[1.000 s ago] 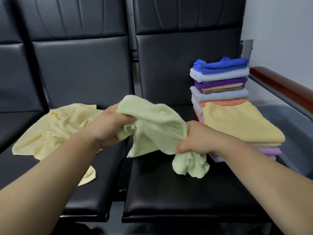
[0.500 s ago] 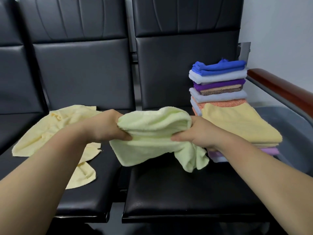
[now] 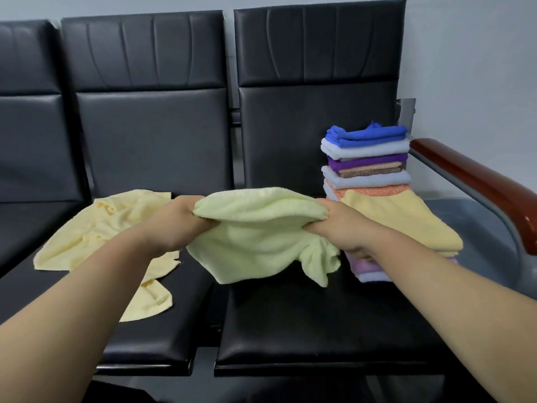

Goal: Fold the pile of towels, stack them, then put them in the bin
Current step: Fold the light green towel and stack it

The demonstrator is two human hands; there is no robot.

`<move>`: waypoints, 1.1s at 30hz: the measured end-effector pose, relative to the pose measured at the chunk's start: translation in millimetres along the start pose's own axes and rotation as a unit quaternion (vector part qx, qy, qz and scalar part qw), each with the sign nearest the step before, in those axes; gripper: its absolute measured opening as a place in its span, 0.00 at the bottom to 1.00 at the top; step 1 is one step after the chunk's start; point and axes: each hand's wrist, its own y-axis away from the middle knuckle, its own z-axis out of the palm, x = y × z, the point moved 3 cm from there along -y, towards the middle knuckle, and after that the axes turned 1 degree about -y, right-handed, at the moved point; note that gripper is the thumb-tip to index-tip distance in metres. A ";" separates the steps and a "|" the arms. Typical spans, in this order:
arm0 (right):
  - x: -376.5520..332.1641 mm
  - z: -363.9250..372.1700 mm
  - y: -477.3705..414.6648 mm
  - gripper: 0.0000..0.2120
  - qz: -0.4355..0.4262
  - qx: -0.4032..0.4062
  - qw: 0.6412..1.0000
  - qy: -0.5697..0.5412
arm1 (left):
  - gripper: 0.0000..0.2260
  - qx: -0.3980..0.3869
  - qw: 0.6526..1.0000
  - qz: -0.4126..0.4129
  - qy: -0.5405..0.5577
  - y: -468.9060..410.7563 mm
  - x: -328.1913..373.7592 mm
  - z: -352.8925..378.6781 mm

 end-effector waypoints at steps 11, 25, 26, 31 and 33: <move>-19.2 -16.7 -23.3 0.07 0.062 -0.115 0.930 0.344 | 0.13 -0.063 0.972 -0.032 -0.225 0.2 -5.0 -15.7; -119.3 -76.4 -85.2 0.04 -0.083 0.260 0.854 0.443 | 0.05 0.180 0.927 0.032 -0.328 -87.8 62.8 -78.8; -122.4 -80.9 -81.9 0.04 -0.092 0.264 0.853 0.440 | 0.06 0.182 0.928 0.035 -0.322 -84.6 66.1 -79.1; -86.5 -57.9 -46.2 0.11 -0.048 0.096 0.894 0.435 | 0.06 0.041 0.969 0.017 -0.245 -58.2 37.0 -52.0; -51.3 -30.3 -34.2 0.12 0.023 -0.026 0.915 0.403 | 0.07 -0.042 0.977 -0.024 -0.208 -48.4 5.2 -28.5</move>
